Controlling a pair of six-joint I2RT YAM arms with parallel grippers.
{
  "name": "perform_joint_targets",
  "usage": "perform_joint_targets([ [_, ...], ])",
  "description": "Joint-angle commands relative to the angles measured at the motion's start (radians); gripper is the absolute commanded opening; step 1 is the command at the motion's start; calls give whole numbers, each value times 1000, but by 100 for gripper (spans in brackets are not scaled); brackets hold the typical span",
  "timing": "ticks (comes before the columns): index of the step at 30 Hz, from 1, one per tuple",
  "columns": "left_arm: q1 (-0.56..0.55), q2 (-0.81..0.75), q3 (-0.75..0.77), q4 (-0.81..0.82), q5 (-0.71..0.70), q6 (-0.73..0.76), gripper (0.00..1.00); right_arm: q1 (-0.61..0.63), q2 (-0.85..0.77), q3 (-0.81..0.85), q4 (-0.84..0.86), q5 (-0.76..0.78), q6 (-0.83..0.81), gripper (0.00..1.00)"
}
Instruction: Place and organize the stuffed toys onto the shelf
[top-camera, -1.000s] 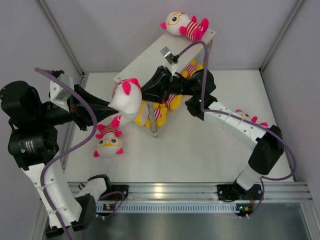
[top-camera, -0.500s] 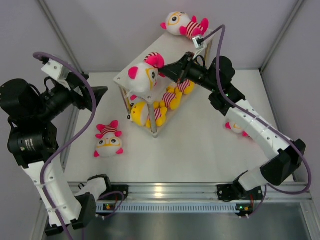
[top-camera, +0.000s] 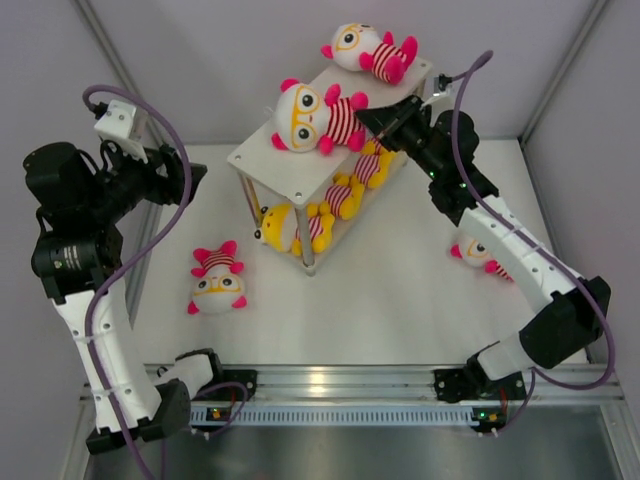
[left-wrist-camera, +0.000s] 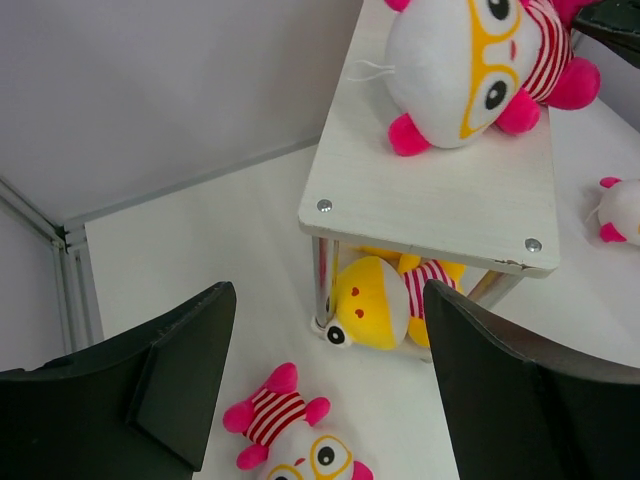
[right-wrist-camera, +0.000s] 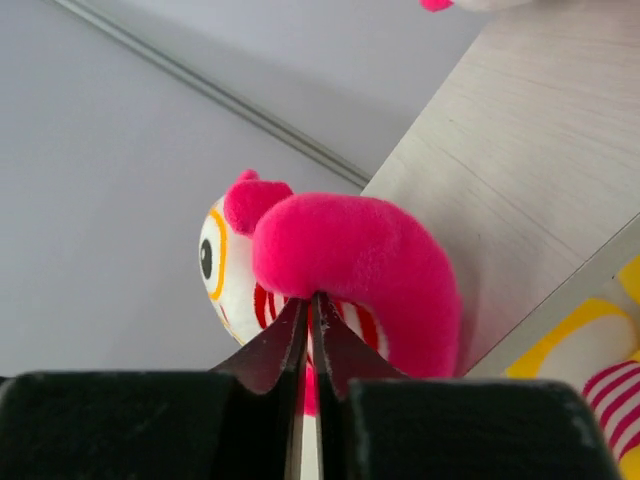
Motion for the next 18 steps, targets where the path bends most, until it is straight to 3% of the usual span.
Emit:
perform_joint_targets([
  [1, 6, 0, -21, 52, -8, -6, 81, -4, -7, 5, 75, 92, 88, 7],
  [2, 6, 3, -27, 53, -9, -5, 81, -2, -9, -4, 78, 95, 90, 19],
  [3, 4, 3, -37, 52, -9, -2, 81, -2, -13, -7, 80, 98, 84, 37],
  [4, 4, 0, -42, 53, -11, 1, 81, -2, -22, -9, 78, 103, 79, 42],
  [7, 6, -1, -56, 52, -15, 14, 81, -4, -64, -36, 83, 118, 21, 49],
  [9, 6, -4, -64, 53, -19, 18, 81, -8, -85, -45, 96, 148, -107, 54],
  [12, 6, -18, -76, 53, -20, 37, 81, -34, -90, 22, 40, 67, -382, 65],
  [18, 6, -44, -122, 53, -14, 58, 81, -85, -91, 86, -58, -379, -865, 84],
])
